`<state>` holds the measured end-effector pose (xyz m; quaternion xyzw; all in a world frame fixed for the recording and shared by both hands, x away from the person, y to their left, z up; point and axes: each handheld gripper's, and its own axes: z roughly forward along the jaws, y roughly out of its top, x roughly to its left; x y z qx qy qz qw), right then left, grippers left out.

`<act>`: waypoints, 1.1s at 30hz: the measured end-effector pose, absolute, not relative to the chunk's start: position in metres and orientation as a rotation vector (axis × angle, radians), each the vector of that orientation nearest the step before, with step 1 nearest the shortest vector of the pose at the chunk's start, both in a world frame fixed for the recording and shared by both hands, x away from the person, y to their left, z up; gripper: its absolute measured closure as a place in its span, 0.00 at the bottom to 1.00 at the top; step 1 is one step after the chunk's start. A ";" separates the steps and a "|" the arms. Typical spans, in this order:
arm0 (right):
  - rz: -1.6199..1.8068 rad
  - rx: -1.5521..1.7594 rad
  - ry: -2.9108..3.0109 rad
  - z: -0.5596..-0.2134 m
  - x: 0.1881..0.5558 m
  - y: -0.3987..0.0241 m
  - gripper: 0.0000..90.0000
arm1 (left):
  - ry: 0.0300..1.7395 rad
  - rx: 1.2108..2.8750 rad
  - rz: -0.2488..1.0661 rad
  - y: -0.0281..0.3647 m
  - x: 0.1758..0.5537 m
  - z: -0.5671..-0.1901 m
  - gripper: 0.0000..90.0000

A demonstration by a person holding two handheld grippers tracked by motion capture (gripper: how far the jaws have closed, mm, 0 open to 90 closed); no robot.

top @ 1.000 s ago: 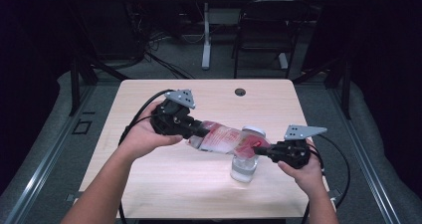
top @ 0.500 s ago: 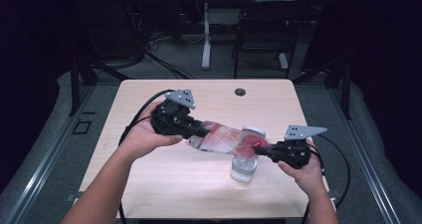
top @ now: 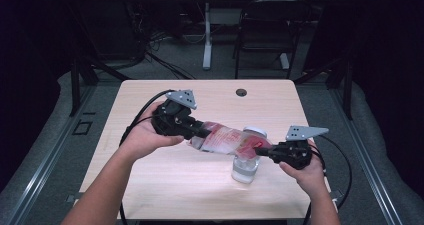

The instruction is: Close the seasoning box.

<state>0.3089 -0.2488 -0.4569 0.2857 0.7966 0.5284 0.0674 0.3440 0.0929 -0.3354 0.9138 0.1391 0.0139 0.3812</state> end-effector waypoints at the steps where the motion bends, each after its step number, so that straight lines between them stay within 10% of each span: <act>1: 1.592 0.861 2.401 -0.457 0.309 -0.249 0.97 | 0.354 2.332 0.036 0.093 0.344 -0.335 0.85; 33: 1.591 0.869 2.397 -0.458 0.310 -0.250 0.97 | 0.356 2.333 0.034 0.091 0.345 -0.334 0.85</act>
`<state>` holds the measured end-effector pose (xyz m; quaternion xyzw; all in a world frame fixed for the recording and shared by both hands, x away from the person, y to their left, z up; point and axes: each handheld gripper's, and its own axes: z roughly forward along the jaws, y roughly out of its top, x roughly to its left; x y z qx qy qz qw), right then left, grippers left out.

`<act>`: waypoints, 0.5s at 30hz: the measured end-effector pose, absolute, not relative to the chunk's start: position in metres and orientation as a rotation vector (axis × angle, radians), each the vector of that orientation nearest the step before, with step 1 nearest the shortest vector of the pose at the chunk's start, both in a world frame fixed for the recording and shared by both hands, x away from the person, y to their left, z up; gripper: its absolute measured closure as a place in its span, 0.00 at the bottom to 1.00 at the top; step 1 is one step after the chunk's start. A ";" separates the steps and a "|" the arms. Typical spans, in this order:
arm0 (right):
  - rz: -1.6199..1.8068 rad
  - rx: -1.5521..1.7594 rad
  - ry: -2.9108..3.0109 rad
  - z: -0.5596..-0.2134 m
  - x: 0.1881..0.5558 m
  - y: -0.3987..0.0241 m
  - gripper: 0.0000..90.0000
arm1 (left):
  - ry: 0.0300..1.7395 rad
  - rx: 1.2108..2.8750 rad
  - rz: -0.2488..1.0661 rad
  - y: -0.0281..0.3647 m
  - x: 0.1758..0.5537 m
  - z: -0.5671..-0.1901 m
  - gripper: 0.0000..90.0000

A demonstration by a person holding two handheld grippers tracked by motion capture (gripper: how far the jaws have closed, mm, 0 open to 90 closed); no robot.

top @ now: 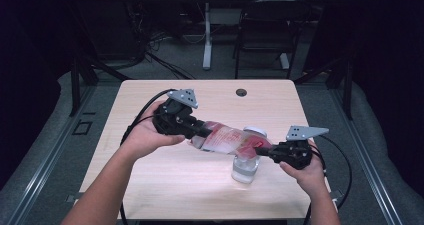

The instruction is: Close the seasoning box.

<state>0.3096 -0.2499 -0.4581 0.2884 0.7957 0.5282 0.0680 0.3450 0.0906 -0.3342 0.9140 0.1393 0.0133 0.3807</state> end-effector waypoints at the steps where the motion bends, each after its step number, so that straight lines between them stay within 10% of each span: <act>1: 1.593 0.871 2.395 -0.458 0.310 -0.250 0.97 | 0.355 2.334 0.033 0.090 0.345 -0.334 0.86; 15: 1.594 0.877 2.393 -0.460 0.310 -0.251 0.97 | 0.349 2.333 0.036 0.088 0.346 -0.333 0.85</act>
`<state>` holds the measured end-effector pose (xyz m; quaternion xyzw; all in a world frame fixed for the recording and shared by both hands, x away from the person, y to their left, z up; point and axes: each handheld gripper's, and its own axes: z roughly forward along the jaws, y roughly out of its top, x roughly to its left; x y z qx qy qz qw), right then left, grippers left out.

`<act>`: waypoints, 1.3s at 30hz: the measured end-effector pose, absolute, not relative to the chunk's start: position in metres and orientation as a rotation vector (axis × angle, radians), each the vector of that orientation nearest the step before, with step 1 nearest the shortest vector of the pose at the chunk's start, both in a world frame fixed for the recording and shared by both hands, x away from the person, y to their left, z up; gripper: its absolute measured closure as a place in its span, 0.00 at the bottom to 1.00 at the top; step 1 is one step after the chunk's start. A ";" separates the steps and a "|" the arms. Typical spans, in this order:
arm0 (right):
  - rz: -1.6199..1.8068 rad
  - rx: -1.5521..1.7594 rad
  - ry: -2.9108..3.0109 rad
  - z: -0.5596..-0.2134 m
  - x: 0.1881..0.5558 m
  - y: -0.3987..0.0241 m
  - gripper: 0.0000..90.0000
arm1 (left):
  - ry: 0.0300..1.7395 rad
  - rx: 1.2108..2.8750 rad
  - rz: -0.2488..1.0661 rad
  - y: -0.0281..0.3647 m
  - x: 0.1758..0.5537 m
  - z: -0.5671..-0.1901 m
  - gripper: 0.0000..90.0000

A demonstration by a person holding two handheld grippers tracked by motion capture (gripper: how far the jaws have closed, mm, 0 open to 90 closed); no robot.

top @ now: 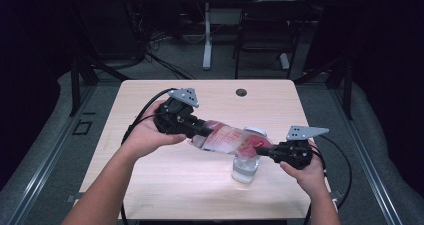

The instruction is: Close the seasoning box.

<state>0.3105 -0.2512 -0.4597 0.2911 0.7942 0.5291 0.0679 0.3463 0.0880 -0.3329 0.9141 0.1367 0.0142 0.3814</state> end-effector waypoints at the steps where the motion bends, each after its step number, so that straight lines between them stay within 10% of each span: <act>1: 1.596 0.880 2.391 -0.460 0.311 -0.251 0.97 | 0.349 2.333 0.036 0.088 0.346 -0.333 0.85; 39: 1.580 0.890 2.396 -0.460 0.311 -0.251 0.98 | 0.359 2.310 0.039 0.088 0.349 -0.334 0.85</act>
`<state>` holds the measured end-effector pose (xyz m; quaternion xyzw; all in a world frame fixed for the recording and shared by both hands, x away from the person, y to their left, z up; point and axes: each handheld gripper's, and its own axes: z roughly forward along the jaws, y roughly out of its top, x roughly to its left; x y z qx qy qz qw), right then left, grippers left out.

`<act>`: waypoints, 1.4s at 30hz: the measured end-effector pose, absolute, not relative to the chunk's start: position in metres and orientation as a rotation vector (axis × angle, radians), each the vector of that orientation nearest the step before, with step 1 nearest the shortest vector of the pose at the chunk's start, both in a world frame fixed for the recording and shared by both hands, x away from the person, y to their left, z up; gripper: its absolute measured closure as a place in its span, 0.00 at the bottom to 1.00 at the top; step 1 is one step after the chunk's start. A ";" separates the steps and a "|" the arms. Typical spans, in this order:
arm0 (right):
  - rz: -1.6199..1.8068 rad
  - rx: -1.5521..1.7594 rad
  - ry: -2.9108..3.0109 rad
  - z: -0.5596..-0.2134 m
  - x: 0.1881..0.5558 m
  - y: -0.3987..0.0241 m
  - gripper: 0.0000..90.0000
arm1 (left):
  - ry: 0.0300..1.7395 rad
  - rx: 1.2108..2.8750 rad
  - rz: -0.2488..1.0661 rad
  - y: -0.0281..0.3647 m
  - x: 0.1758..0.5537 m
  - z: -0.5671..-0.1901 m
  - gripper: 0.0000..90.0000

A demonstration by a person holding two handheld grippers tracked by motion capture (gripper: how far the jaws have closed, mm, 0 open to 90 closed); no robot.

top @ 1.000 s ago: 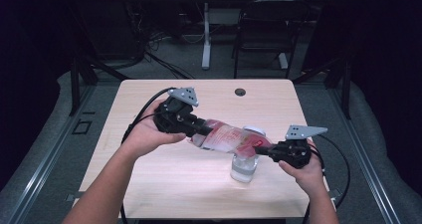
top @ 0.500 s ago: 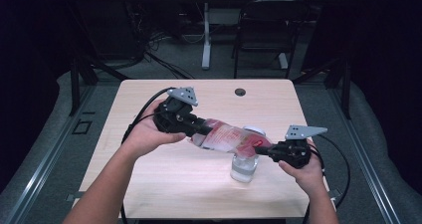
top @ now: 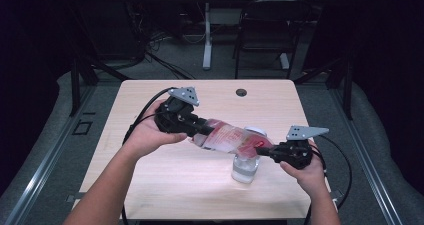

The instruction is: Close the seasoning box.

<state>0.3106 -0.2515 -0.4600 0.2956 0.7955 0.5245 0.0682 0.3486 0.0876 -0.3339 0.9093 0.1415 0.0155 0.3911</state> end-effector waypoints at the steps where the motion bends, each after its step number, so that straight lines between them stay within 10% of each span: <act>1: 1.576 0.888 2.400 -0.460 0.311 -0.251 0.98 | 0.359 2.311 0.039 0.088 0.349 -0.334 0.85; 42: 1.594 0.890 2.399 -0.460 0.311 -0.252 0.97 | 0.361 2.307 0.040 0.085 0.347 -0.332 0.85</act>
